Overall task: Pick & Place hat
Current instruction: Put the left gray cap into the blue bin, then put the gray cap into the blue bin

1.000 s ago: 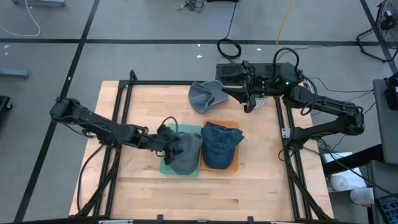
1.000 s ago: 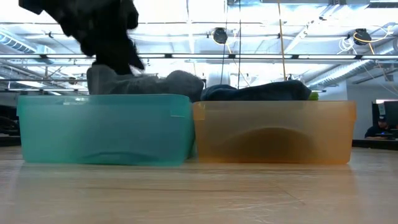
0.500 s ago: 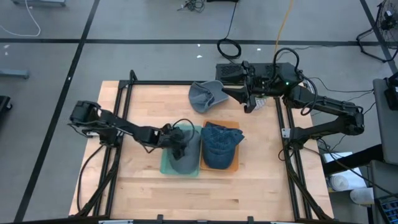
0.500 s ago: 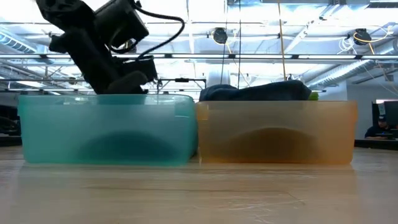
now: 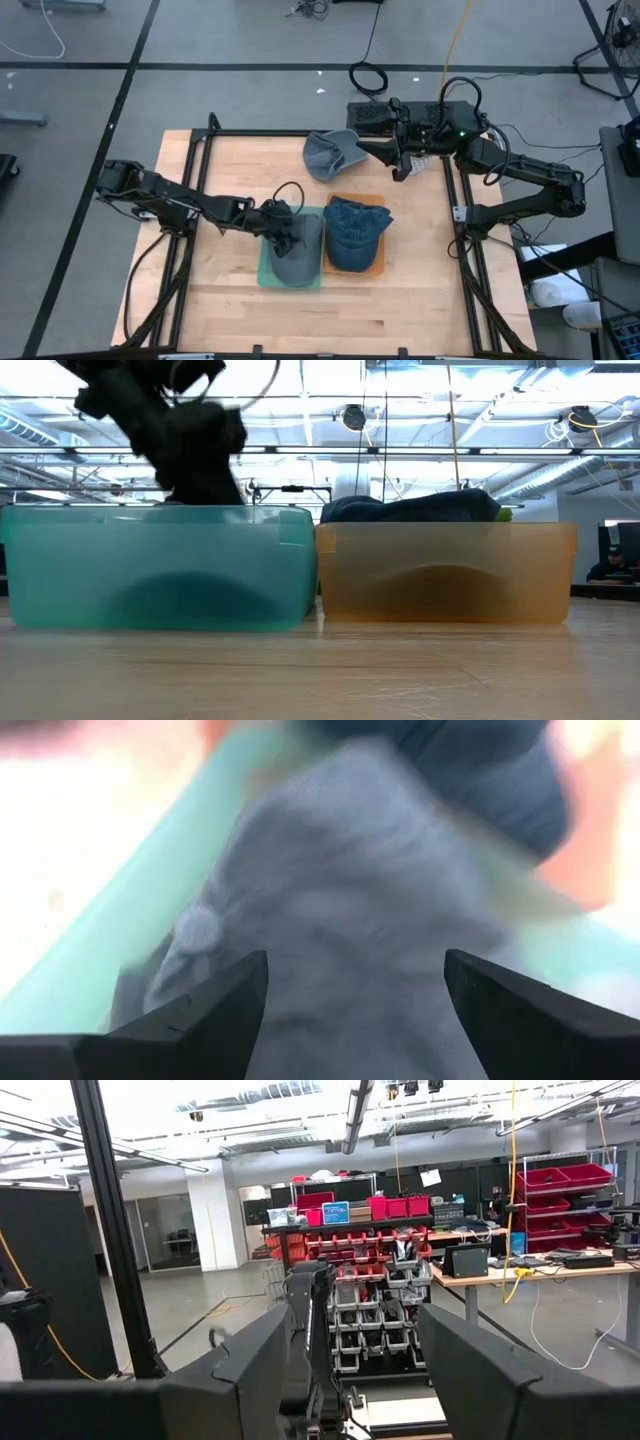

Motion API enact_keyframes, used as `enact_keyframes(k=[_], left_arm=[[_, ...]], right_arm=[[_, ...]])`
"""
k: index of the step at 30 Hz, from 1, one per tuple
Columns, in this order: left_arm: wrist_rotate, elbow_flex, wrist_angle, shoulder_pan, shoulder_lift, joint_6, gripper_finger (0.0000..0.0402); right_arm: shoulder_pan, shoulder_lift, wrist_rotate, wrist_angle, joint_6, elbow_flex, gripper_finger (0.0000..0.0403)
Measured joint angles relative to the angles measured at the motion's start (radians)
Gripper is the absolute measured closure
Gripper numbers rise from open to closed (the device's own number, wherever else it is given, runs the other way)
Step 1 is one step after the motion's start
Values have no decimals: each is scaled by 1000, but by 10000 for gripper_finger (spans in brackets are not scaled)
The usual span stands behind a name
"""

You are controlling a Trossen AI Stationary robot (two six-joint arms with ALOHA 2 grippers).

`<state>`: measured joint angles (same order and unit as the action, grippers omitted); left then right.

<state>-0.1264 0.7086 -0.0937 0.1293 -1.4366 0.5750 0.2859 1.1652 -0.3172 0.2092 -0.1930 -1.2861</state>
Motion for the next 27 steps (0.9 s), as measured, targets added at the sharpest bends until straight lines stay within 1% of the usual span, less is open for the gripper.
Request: enact_keyframes(k=[6, 10, 14, 18, 21, 23, 26, 27], left_arm=[[-42, 2, 16, 0, 108, -81, 89], [-72, 2, 20, -5, 176, -68, 89], [-74, 2, 51, -20, 242, -56, 89], [-74, 2, 104, -41, 308, -65, 89], [-73, 2, 182, -52, 366, -129, 89], [-103, 2, 207, -52, 408, -186, 89], [-185, 2, 223, -52, 466, -257, 89], [-210, 2, 226, -52, 483, -272, 89]], right_arm=[[0, 0, 0, -4, 3, 0, 195], [0, 0, -1, 0, 3, 0, 195], [0, 0, -1, 0, -17, 0, 195], [0, 0, 1, -5, -30, 0, 195], [0, 0, 0, -5, -29, 0, 195], [0, 0, 1, -5, -27, 0, 195], [0, 0, 6, -28, -24, 0, 194], [0, 0, 23, -53, -20, 0, 194]])
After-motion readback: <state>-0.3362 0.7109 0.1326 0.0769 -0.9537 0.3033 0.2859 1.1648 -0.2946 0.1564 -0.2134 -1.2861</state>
